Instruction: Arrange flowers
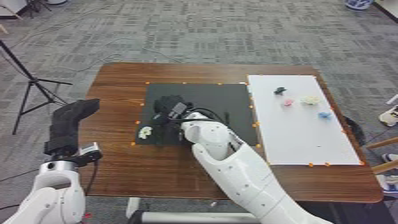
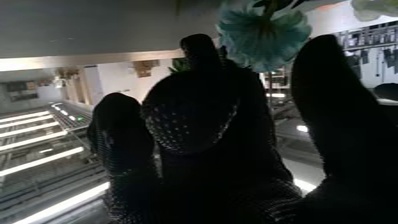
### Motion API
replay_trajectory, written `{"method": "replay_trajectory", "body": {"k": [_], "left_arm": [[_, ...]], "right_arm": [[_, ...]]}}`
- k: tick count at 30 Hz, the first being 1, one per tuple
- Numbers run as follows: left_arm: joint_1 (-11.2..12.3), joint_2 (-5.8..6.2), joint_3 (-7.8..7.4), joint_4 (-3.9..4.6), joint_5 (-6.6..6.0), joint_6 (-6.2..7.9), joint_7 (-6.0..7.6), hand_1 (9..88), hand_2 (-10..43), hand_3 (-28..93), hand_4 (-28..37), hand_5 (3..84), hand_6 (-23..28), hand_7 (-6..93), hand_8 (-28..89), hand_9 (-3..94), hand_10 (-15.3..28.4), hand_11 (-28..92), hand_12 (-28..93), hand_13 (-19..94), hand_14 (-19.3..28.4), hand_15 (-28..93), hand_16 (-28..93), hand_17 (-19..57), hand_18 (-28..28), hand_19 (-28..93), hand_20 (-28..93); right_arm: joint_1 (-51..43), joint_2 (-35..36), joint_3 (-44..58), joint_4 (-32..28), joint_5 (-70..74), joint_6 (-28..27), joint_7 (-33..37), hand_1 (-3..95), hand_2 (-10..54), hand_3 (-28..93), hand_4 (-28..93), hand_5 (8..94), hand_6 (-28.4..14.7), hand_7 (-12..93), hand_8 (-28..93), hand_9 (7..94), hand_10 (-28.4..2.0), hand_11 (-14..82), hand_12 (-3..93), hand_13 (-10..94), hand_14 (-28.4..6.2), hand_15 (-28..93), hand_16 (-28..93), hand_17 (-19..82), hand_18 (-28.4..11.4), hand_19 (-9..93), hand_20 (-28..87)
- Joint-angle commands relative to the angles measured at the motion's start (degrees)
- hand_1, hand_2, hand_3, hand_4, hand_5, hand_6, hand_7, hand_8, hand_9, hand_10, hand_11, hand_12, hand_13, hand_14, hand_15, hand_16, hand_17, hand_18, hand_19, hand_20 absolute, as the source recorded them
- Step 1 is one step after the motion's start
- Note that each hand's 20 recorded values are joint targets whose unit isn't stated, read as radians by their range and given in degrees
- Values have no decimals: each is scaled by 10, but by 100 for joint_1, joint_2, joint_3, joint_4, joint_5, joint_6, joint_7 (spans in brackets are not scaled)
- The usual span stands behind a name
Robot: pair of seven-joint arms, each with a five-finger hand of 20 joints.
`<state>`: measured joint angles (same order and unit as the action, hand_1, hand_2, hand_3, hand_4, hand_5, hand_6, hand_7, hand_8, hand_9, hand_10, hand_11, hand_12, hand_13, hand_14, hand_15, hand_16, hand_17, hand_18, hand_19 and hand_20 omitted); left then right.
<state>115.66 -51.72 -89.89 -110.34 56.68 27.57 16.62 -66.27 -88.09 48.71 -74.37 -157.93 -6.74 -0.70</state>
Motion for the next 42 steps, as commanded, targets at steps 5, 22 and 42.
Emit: {"method": "replay_trajectory", "body": {"k": [5, 22, 42], "left_arm": [[57, -46, -2, -50, 14, -61, 9, 272, 174, 686, -283, 553, 24, 204, -91, 538, 137, 224, 102, 414, 157, 210, -45, 65, 85, 54, 151], [150, -50, -70, -97, -2, -66, 29, 276, 170, 684, -283, 553, 26, 204, -91, 537, 137, 225, 102, 414, 158, 210, -45, 64, 85, 55, 149], [245, -43, -192, -157, 6, -33, 13, 275, 172, 681, -283, 554, 25, 206, -91, 537, 137, 225, 102, 415, 157, 211, -44, 64, 85, 54, 149]], "right_arm": [[347, 114, -108, -185, 307, 42, 214, 328, -38, 652, -157, 569, -11, 164, -134, 618, -102, 94, 56, 912, -24, 583, 333, 550, -209, 932, 550], [515, 391, -261, -514, 1229, -196, 523, 249, 28, 605, -153, 602, -18, 151, -120, 647, -117, 94, 65, 911, -29, 586, 329, 548, -215, 932, 559], [278, 1265, -673, -1807, 3224, -717, 1226, 203, 127, 504, -140, 728, -15, 141, -95, 786, -129, 104, 98, 937, -35, 605, 298, 590, -224, 932, 603]]}}
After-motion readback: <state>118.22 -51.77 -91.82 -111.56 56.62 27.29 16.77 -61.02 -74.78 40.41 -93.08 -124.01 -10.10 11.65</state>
